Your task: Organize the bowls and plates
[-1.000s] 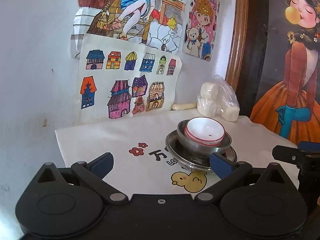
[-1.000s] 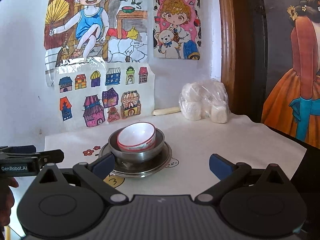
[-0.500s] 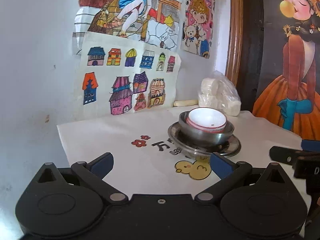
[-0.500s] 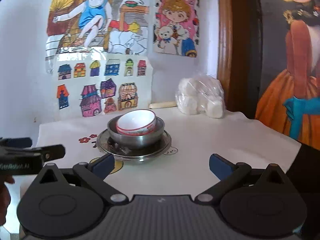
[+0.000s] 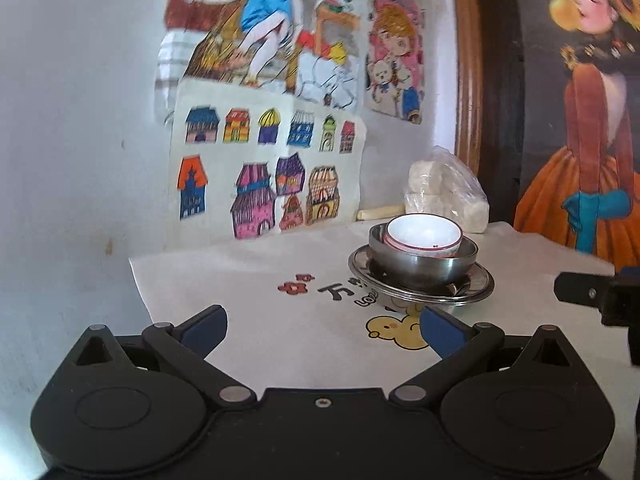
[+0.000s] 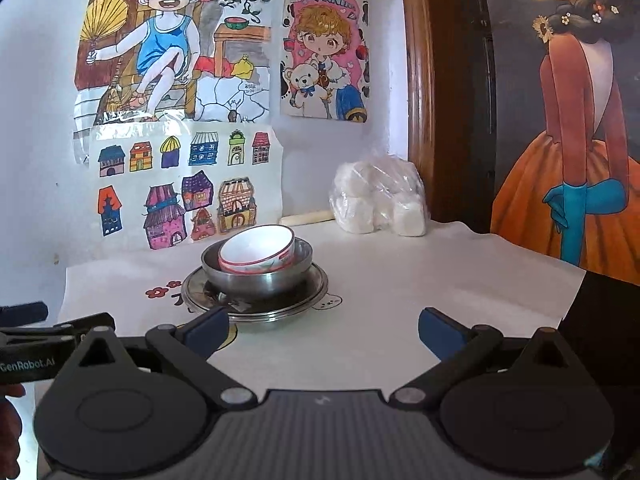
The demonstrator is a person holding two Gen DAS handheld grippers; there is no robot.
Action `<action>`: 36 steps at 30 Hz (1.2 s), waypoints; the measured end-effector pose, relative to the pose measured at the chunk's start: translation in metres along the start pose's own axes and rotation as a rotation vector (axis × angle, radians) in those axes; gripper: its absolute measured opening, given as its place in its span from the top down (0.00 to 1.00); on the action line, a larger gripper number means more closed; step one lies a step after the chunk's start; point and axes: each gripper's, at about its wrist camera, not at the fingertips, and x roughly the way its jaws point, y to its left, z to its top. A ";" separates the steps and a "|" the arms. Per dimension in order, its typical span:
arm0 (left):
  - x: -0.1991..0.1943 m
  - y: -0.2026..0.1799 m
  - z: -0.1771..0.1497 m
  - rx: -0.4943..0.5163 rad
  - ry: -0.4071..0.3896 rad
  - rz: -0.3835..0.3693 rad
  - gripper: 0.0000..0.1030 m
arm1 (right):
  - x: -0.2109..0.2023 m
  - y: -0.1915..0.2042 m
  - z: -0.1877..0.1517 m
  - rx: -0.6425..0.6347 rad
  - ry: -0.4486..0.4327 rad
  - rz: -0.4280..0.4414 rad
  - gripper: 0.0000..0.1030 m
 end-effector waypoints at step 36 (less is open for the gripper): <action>0.003 0.006 -0.008 -0.043 0.048 0.007 0.01 | 0.007 0.001 -0.014 0.058 0.063 0.020 0.00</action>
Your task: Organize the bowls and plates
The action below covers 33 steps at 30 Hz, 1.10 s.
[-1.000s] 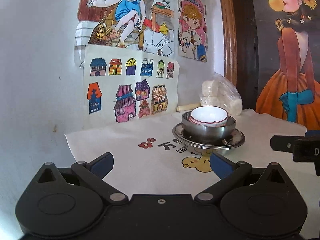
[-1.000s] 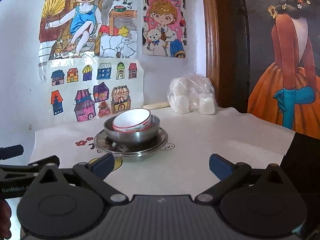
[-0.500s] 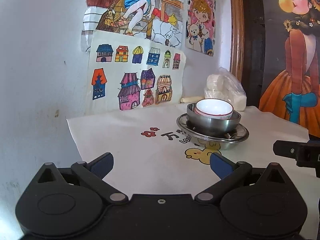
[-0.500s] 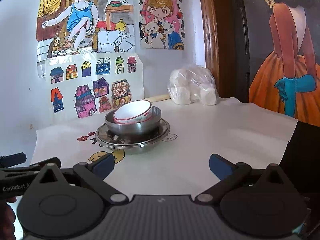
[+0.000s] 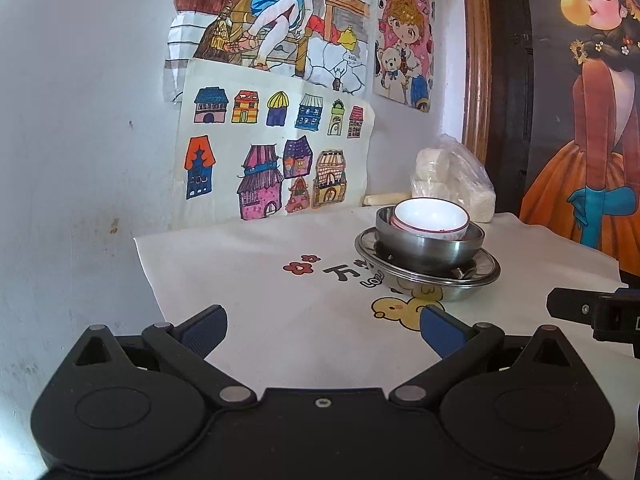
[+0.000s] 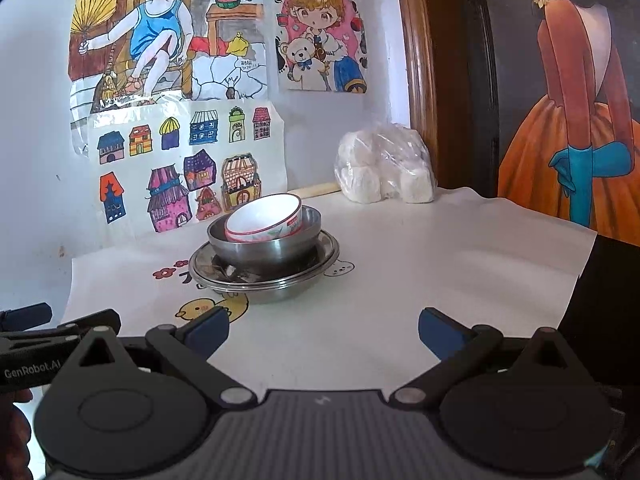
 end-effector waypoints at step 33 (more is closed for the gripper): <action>0.002 -0.001 -0.002 -0.002 0.009 0.000 0.01 | 0.003 0.001 -0.004 0.003 0.023 0.003 0.00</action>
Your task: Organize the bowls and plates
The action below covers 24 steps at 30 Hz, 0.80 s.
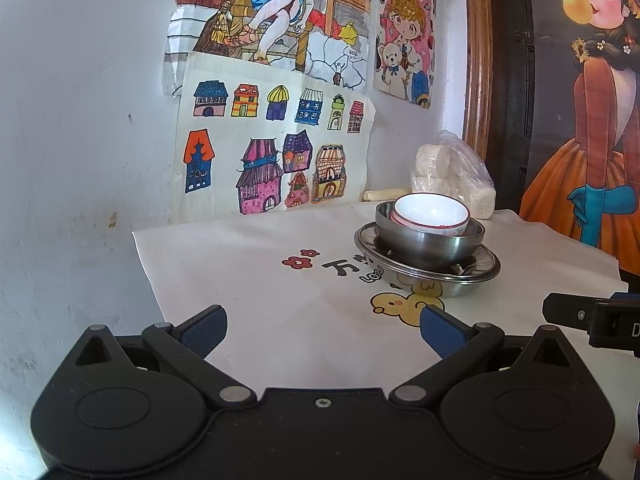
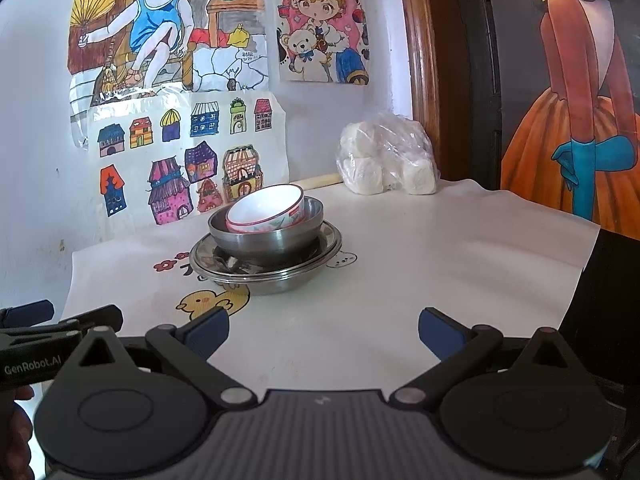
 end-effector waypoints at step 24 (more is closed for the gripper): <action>0.001 0.000 -0.002 -0.002 0.007 0.005 0.01 | 0.002 0.001 -0.001 0.000 0.017 0.005 0.00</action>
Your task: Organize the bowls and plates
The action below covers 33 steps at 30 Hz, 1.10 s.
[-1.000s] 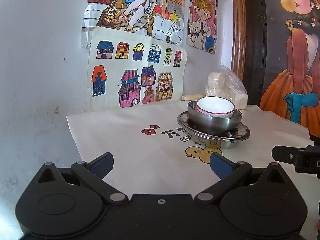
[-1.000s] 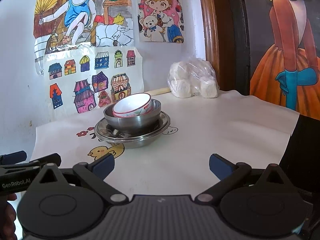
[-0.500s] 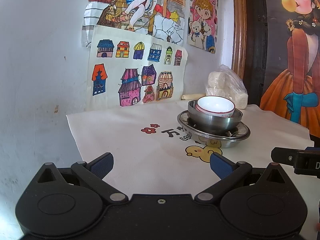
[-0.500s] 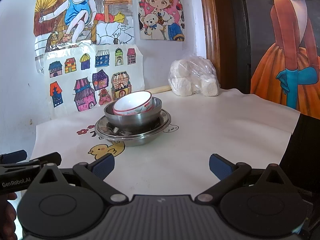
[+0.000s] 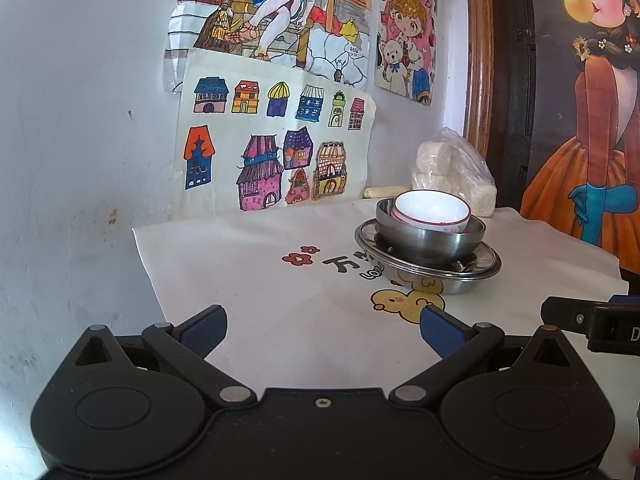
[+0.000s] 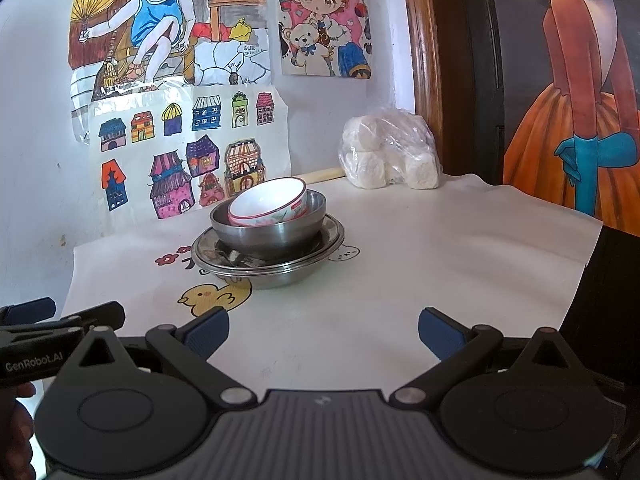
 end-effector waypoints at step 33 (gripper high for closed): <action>-0.001 -0.005 -0.001 0.026 0.014 0.004 0.01 | 0.001 0.002 -0.001 0.001 0.013 0.007 0.00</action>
